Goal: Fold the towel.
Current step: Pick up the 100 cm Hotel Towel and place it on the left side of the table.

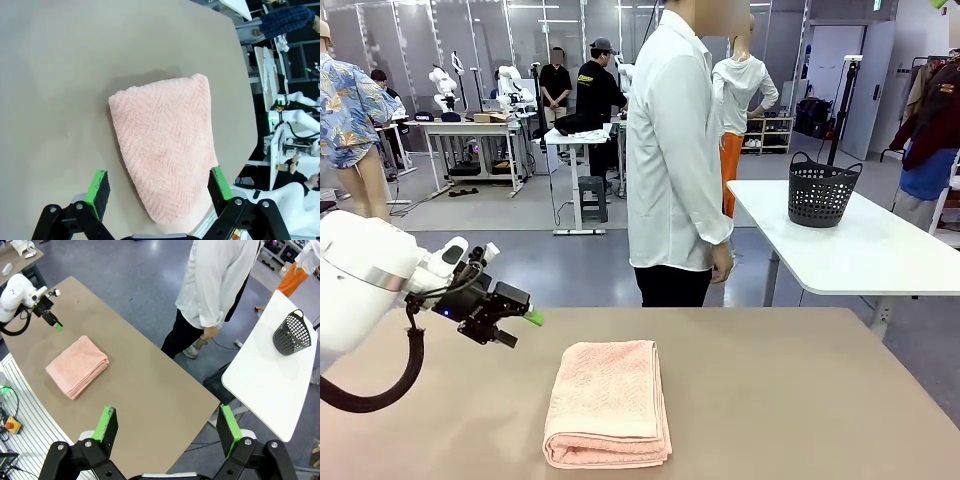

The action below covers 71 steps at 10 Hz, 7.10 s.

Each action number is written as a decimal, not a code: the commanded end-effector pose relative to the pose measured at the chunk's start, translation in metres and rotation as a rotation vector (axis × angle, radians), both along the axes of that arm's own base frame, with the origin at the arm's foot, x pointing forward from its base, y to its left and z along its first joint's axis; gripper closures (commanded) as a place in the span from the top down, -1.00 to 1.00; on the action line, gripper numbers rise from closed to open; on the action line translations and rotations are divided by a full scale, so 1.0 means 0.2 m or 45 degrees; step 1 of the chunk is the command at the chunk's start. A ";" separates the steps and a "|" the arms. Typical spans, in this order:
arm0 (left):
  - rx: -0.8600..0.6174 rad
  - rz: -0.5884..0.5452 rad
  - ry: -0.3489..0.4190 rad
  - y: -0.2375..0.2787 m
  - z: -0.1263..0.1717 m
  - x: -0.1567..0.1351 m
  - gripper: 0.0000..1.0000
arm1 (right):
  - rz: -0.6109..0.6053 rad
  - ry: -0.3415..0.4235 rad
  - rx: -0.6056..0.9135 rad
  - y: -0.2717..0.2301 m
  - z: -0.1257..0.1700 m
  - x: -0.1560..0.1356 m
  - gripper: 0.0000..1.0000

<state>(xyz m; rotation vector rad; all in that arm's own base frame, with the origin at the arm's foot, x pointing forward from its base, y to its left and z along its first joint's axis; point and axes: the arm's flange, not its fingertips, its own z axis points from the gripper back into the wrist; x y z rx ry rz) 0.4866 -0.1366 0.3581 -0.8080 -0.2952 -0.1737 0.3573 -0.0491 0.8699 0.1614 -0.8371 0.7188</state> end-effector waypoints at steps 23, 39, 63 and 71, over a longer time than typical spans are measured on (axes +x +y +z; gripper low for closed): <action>-0.093 -0.078 0.174 -0.37 -0.41 0.09 -1.00 | 0.004 0.010 0.017 0.00 0.00 -0.01 1.00; 0.160 -0.149 0.056 0.85 -0.33 0.13 -1.00 | 0.004 0.010 0.017 0.00 0.00 -0.01 1.00; 0.266 0.099 0.122 1.40 -0.08 0.17 1.00 | 0.004 0.010 0.017 0.00 0.00 -0.01 1.00; 0.233 0.066 0.102 1.43 -0.09 0.20 1.00 | 0.004 0.010 0.017 0.00 0.00 -0.01 1.00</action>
